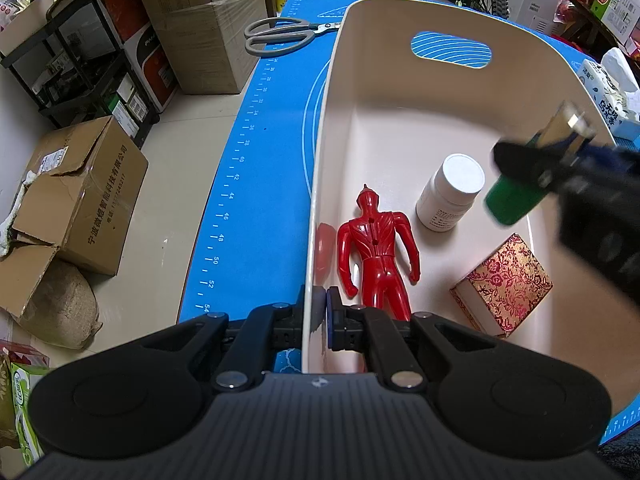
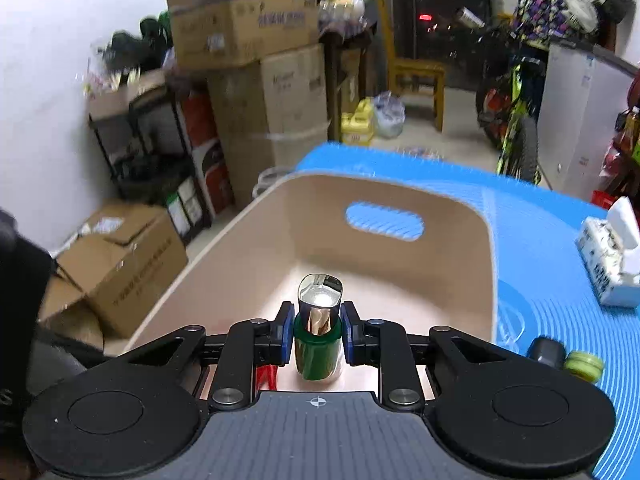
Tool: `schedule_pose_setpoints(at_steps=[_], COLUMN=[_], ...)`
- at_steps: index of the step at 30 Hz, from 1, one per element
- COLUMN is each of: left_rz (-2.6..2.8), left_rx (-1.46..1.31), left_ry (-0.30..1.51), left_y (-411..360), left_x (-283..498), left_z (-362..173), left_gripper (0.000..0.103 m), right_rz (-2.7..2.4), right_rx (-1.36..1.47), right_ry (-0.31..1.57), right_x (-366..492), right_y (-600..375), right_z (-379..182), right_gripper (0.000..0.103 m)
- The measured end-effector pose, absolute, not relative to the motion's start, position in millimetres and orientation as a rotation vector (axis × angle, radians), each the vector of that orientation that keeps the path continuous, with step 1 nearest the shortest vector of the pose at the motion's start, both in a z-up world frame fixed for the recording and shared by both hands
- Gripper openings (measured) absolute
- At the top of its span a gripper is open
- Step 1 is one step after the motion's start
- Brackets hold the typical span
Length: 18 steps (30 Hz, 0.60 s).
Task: Organize rigid objects
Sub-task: 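Carry the green bottle into the bin with the right gripper and release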
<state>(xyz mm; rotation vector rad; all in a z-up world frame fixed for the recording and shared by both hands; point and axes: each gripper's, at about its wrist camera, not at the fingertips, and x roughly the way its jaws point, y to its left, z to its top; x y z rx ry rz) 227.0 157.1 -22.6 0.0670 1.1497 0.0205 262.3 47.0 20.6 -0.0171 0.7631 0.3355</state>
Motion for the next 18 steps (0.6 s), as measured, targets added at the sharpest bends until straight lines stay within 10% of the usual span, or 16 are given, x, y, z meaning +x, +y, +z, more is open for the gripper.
schedule_pose_setpoints(at_steps=[13, 18], left_rz=[0.019, 0.019], left_rx=[0.065, 0.066], left_ry=[1.149, 1.149], left_y=[156, 156], left_x=[228, 229], left_z=[-21, -21], left_gripper=[0.008, 0.009], right_rz=[0.370, 0.377], right_rx=[-0.063, -0.023], right_ry=[0.906, 0.882], right_x=[266, 263], right_y=[62, 53], right_z=[-9, -1], right_gripper=[0.034, 0.051])
